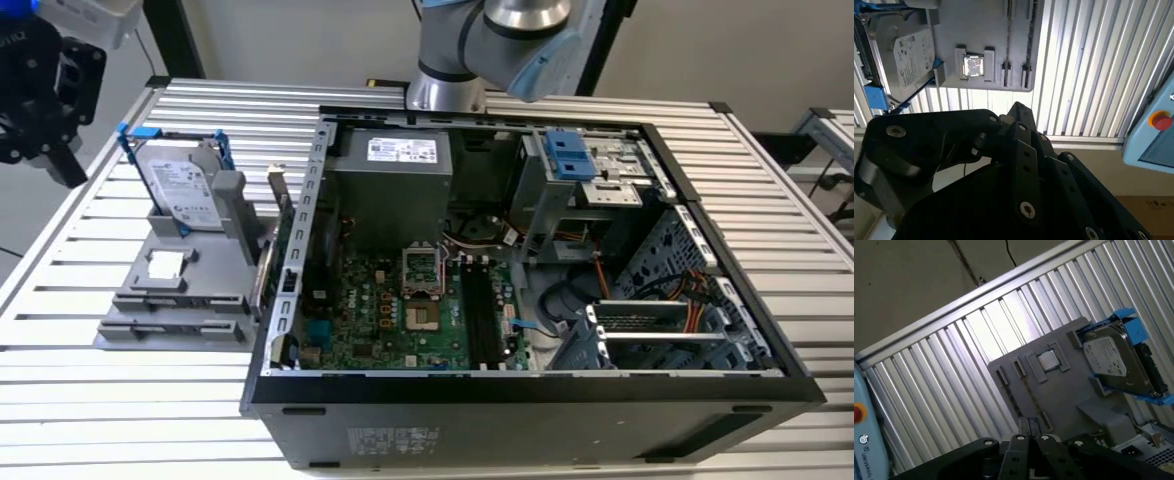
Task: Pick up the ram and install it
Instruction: 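Pick up the ram and move it above insertion slot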
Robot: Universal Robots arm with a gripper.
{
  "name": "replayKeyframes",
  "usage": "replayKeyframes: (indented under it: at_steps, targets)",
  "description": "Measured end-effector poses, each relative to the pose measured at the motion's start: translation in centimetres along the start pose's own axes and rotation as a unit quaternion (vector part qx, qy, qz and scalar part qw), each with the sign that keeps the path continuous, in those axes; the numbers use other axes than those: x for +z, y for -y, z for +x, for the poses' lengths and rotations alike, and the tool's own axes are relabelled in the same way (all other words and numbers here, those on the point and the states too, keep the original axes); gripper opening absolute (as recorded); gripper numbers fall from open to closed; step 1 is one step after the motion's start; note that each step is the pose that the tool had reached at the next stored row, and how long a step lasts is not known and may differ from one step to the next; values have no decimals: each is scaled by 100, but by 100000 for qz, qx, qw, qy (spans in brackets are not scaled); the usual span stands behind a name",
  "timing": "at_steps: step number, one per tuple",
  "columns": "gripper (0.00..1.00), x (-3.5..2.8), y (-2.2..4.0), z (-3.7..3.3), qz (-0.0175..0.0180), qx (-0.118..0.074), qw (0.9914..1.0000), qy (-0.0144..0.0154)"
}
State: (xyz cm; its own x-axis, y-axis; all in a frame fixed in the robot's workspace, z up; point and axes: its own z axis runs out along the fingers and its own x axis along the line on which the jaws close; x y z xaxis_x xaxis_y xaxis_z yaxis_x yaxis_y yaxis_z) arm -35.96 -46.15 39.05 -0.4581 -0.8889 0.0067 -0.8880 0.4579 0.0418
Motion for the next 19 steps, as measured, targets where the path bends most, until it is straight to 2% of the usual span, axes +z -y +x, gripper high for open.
replayKeyframes:
  at_steps: [4,7,9,10,12,14,17,19]
  targets:
    - [0,5,0,0,263,-3387,99942,315]
    - [0,6,0,0,1137,-5416,99844,767]
    - [0,6,0,1,1795,-6825,99745,1081]
    - [0,7,1,0,1912,-7731,99676,1109]
    - [0,8,1,0,1904,-9519,99522,1068]
    - [0,10,0,0,1894,-11327,99333,1029]
    - [0,12,0,0,1903,-14057,98984,979]
    - [0,12,0,0,1902,-15837,98715,939]
